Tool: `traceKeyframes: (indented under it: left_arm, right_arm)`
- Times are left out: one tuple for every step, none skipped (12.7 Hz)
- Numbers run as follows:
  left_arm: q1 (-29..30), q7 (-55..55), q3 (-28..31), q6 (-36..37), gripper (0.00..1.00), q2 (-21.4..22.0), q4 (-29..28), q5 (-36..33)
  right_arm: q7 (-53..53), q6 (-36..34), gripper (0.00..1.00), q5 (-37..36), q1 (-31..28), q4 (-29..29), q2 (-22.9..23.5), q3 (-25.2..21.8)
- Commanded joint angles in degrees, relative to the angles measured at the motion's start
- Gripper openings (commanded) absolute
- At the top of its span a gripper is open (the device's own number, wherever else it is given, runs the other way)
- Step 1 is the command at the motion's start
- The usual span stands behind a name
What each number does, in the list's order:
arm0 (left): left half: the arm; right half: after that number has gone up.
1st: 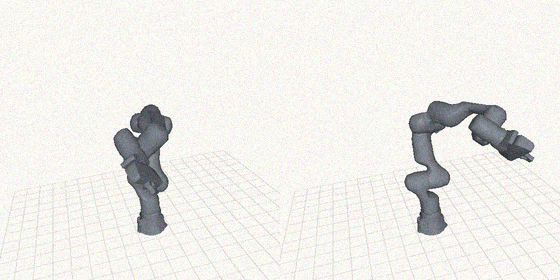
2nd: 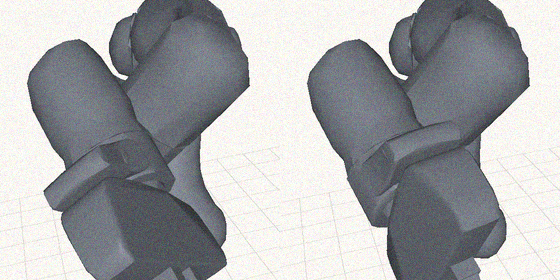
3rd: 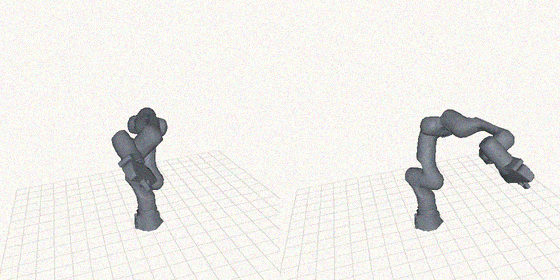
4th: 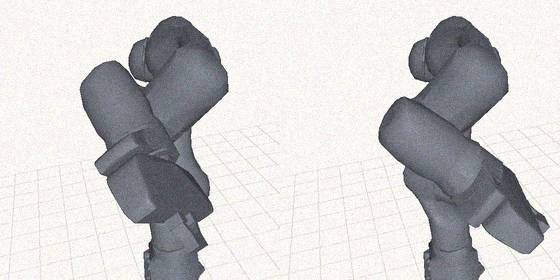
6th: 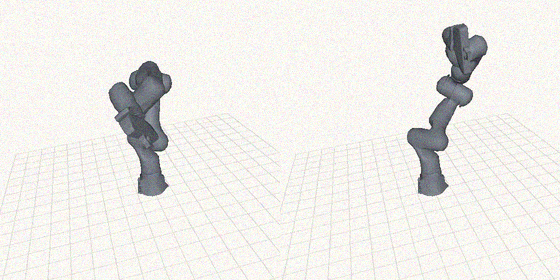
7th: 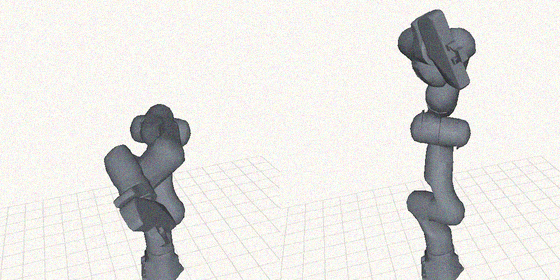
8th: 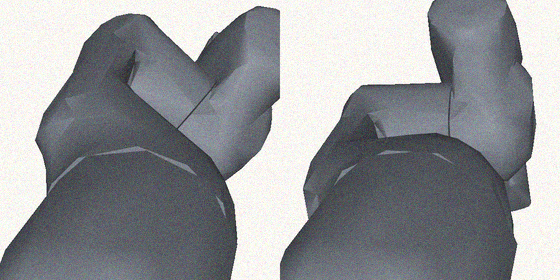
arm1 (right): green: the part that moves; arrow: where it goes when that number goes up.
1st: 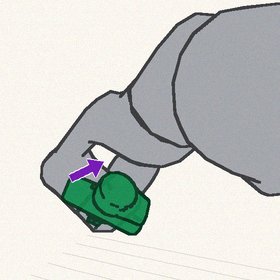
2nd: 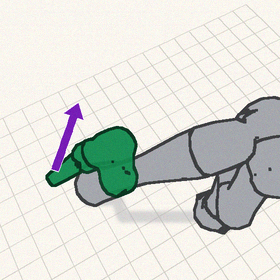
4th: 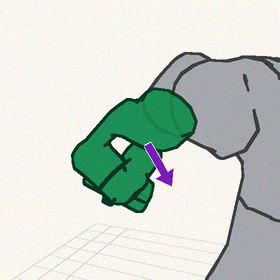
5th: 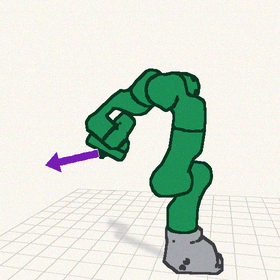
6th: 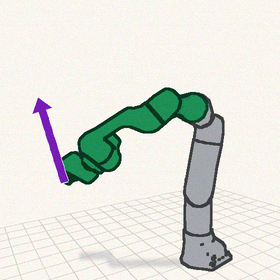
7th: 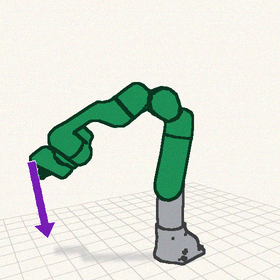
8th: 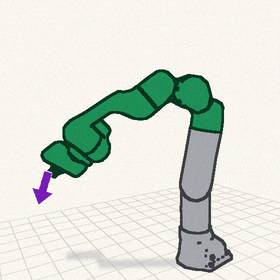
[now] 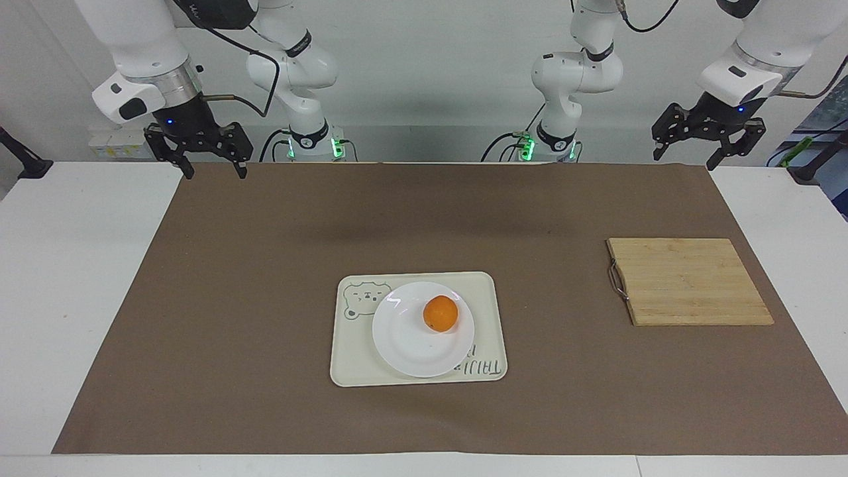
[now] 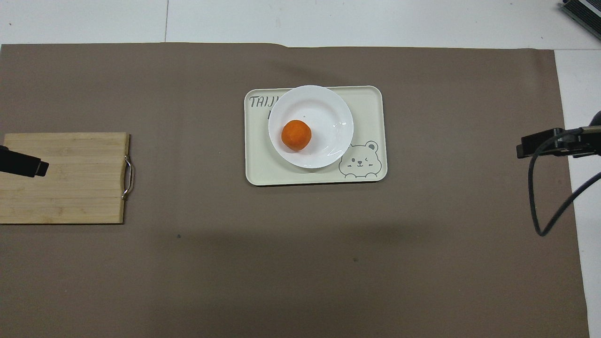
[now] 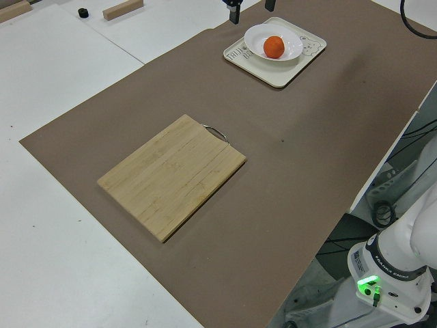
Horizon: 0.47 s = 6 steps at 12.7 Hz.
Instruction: Place orange and plate with both arms
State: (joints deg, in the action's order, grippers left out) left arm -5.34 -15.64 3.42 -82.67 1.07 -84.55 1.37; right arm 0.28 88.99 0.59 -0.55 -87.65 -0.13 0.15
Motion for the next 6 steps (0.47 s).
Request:
traceKeyframes:
  left_arm:
    - [1.12,-0.36,-0.78,1.10,1.00,0.24,0.62,0.21]
    - [1.12,-0.36,-0.78,1.10,1.00,0.24,0.62,0.21]
    - [1.12,-0.36,-0.78,1.10,1.00,0.24,0.62,0.21]
    - [1.12,-0.36,-0.78,1.10,1.00,0.24,0.62,0.21]
    - [1.12,-0.36,-0.78,1.02,1.00,0.24,0.62,0.21]
    - [1.12,-0.36,-0.78,1.10,1.00,0.24,0.62,0.21]
  right_arm:
    - [1.57,0.49,1.00,1.26,-0.33,1.07,0.66,0.29]
    - [1.66,0.49,1.00,1.26,-0.33,1.07,0.66,0.29]
    - [1.92,0.49,1.00,1.26,-0.33,1.07,0.66,0.29]
    - [1.92,0.49,1.00,1.26,-0.33,1.07,0.66,0.29]
    - [2.01,0.49,1.00,1.26,-0.33,1.07,0.66,0.29]
    - [2.01,0.49,1.00,1.26,-0.33,1.07,0.66,0.29]
